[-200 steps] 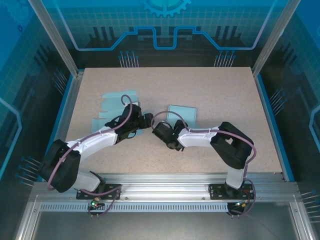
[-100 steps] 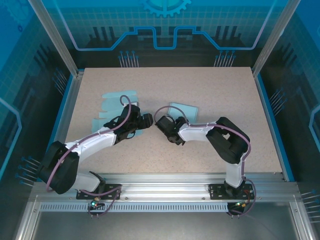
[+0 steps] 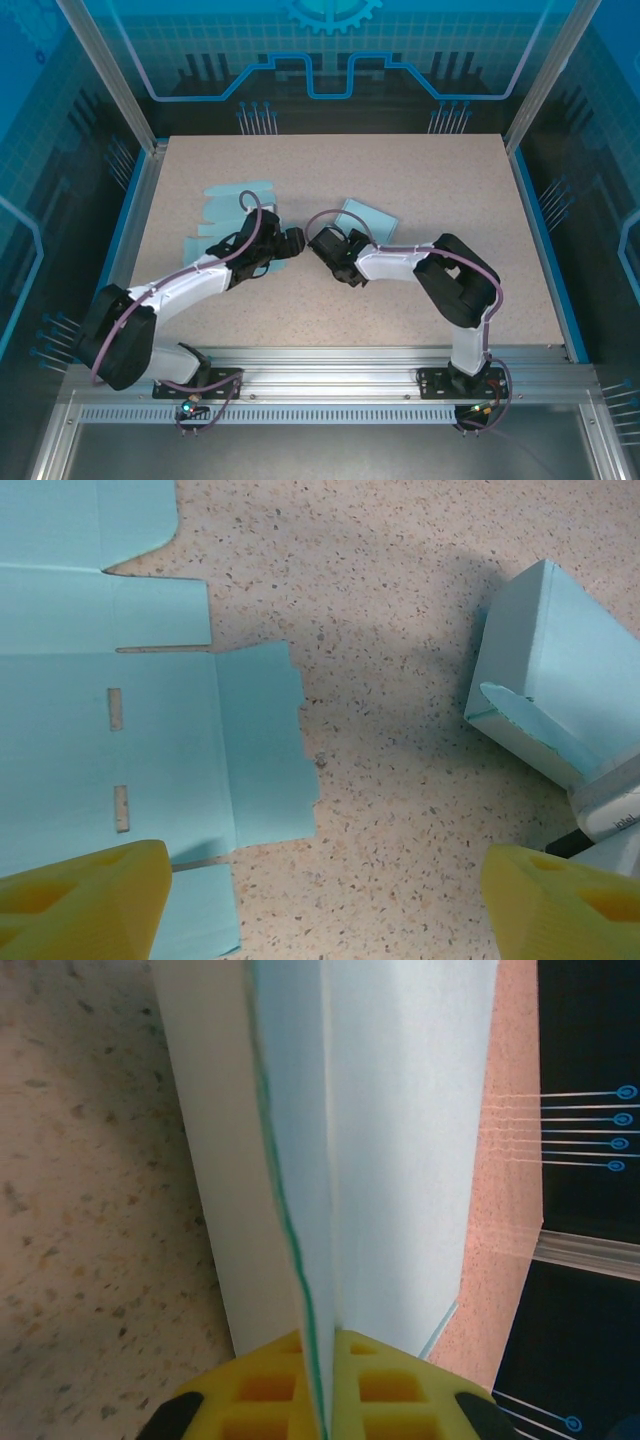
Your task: Fold the paper box
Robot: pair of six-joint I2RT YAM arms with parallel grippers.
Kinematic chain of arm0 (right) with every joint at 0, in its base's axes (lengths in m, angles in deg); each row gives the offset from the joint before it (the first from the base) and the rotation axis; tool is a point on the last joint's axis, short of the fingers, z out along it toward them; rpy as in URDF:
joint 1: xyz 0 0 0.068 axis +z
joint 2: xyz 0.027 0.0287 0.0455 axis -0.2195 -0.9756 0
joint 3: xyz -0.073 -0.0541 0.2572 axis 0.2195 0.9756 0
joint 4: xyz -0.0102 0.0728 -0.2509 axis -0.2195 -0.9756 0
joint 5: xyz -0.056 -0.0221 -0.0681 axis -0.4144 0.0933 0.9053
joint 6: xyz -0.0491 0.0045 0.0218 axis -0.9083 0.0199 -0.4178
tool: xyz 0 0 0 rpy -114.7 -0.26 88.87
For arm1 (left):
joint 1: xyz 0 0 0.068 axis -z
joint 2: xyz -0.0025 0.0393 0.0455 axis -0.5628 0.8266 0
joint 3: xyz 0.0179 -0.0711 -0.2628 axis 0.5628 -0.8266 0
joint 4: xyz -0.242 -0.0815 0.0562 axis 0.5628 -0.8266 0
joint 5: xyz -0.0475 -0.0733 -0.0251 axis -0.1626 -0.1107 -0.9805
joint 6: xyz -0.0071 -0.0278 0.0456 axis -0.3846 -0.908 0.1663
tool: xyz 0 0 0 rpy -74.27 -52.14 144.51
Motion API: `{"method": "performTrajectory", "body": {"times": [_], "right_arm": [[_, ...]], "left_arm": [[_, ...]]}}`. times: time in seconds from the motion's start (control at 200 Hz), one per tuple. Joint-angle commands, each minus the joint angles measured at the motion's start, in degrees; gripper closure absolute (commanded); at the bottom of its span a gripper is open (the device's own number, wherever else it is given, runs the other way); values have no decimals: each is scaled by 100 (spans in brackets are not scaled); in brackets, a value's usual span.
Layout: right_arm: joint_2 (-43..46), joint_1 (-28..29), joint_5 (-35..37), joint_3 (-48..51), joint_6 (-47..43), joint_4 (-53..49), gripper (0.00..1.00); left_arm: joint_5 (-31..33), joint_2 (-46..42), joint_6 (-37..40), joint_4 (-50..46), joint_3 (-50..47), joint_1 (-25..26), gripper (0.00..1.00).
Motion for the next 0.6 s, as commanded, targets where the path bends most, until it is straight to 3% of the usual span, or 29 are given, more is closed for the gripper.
{"method": "performTrajectory", "body": {"times": [0.0, 0.3, 0.595], "right_arm": [[457, 157, -572, -365, 303, -1050, 100], [1387, 150, -2307, -1178, 946, -3415, 100], [1524, -80, -4407, -1346, 378, -4338, 100]], "left_arm": [[277, -327, 323, -318, 142, -58, 18], [51, -1114, 812, -377, 227, -287, 17], [-710, -1534, 1043, -98, 48, -368, 17]]}}
